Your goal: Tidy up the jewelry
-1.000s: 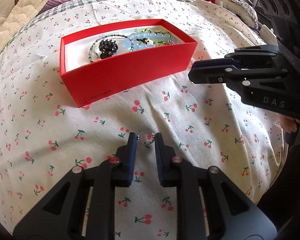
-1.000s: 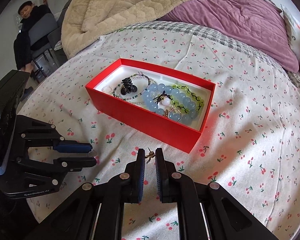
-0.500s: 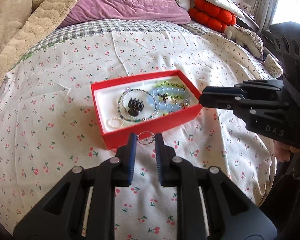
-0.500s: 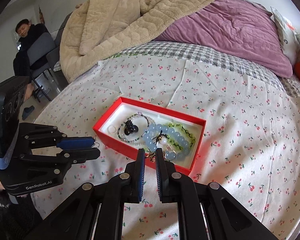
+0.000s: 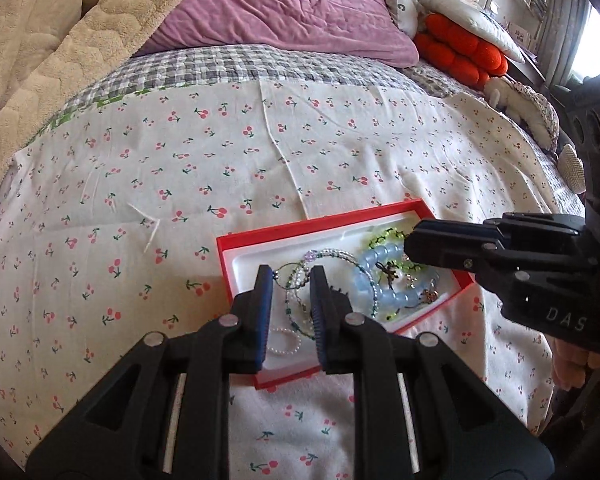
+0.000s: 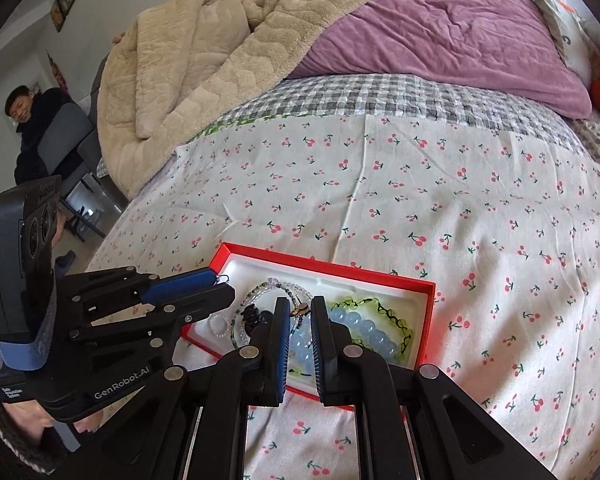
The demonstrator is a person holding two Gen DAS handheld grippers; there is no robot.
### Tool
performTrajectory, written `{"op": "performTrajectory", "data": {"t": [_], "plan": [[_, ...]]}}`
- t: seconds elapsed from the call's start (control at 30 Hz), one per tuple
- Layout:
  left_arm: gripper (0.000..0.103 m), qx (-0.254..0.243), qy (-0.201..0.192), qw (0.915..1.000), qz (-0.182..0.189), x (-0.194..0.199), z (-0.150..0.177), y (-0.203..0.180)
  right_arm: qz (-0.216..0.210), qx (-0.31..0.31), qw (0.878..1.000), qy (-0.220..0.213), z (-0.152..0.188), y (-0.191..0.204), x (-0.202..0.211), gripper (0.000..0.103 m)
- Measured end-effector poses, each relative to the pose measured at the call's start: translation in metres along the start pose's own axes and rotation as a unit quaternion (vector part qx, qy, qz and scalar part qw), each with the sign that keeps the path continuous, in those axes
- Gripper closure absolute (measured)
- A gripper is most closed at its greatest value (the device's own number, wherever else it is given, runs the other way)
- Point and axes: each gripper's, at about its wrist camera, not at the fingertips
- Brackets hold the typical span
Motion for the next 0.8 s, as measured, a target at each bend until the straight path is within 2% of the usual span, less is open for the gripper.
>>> {"op": "performTrajectory", "data": {"t": [0.17,0.3,0.33,0.4,0.53,0.67,0.8], "plan": [[0.082,0.013,0.004,0.9999,0.008,-0.009,-0.007,0.005,-0.013,-0.023,1.0,0.012,-0.005,-0.007,-0.018,0.092],[0.08,0.017,0.005,0.9998,0.011,-0.013,-0.013,0.005,-0.04,-0.036,0.998,0.013,-0.009,-0.012,-0.027,0.089],[0.078,0.022,0.007,0.9996,0.013,-0.013,-0.014,0.006,-0.047,-0.042,0.998,0.011,-0.01,-0.014,-0.027,0.088],[0.058,0.026,0.002,0.9995,0.019,-0.011,-0.016,0.005,-0.053,-0.052,0.997,0.018,-0.013,-0.017,-0.028,0.088],[0.053,0.015,0.0,0.9997,0.018,-0.007,-0.017,0.002,-0.037,-0.042,0.998,0.02,-0.011,-0.02,-0.023,0.088],[0.038,0.027,0.0,0.9996,0.008,-0.001,-0.013,0.005,-0.026,-0.041,0.998,0.027,-0.007,-0.025,-0.018,0.088],[0.027,0.034,0.006,0.9993,-0.012,0.009,-0.004,0.004,-0.007,-0.031,0.999,0.027,0.0,-0.028,-0.006,0.085]]}}
Point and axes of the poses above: each gripper's, at about its wrist camera, not at the fingertips, and x roughly against the way its jaws point, y to its left, z to its underside, and after that the axes turned 8 degrees about z, right-handed
